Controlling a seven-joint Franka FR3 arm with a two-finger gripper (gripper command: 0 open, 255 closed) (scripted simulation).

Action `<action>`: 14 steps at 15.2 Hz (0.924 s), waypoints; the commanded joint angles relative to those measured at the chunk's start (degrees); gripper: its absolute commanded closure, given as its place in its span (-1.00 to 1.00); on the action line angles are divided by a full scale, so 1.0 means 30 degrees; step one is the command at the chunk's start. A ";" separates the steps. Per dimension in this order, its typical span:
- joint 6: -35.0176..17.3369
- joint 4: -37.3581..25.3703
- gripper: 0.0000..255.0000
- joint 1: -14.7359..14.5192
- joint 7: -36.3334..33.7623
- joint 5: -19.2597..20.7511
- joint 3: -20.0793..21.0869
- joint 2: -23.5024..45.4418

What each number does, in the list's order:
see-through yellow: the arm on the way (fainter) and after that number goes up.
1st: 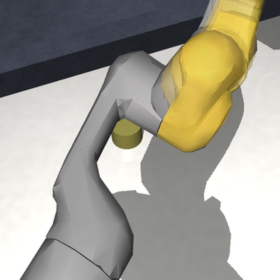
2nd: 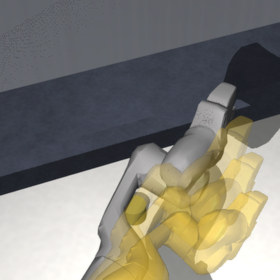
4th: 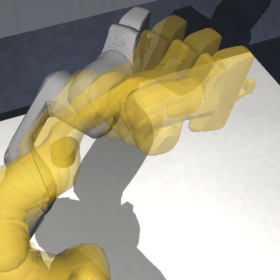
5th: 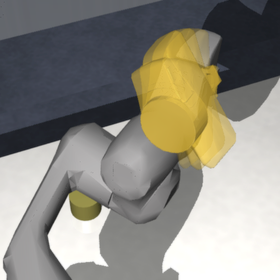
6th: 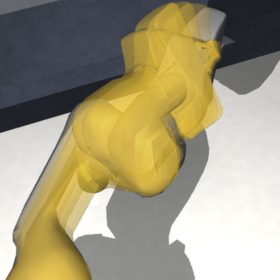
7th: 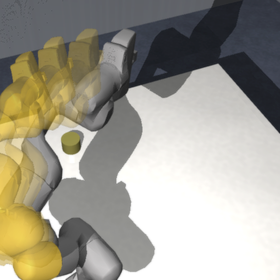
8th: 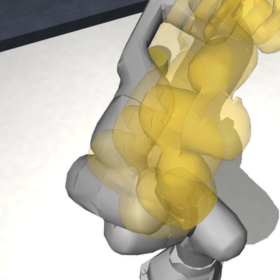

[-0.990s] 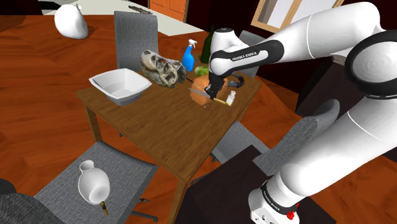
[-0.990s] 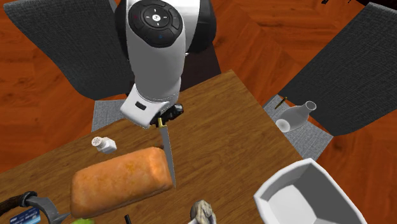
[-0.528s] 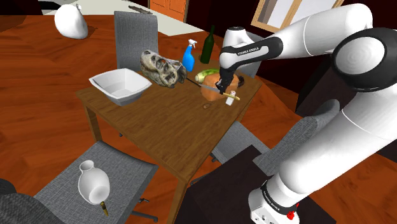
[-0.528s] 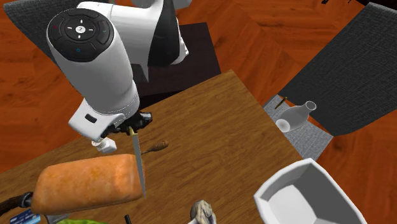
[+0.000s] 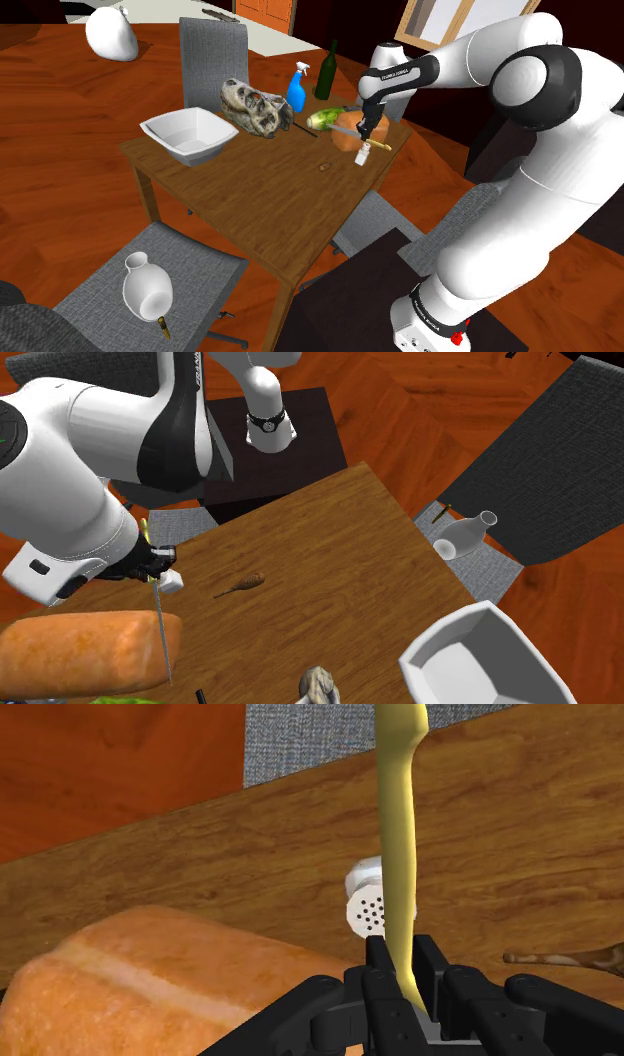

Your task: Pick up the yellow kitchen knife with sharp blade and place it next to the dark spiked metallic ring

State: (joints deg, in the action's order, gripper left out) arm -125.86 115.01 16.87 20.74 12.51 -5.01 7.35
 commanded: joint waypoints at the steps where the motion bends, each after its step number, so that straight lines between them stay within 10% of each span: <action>1: -0.0057 -0.0870 1.00 0.0443 0.0833 -0.0185 -0.0306 0.0771; 8: 0.0502 -0.4652 1.00 0.2034 0.3614 -0.1107 -0.0999 0.3560; 14: -0.0808 -0.3950 1.00 0.2070 0.3406 -0.1050 -0.0996 0.4182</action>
State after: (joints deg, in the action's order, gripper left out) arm -127.61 102.97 22.99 31.05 9.34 -7.94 19.33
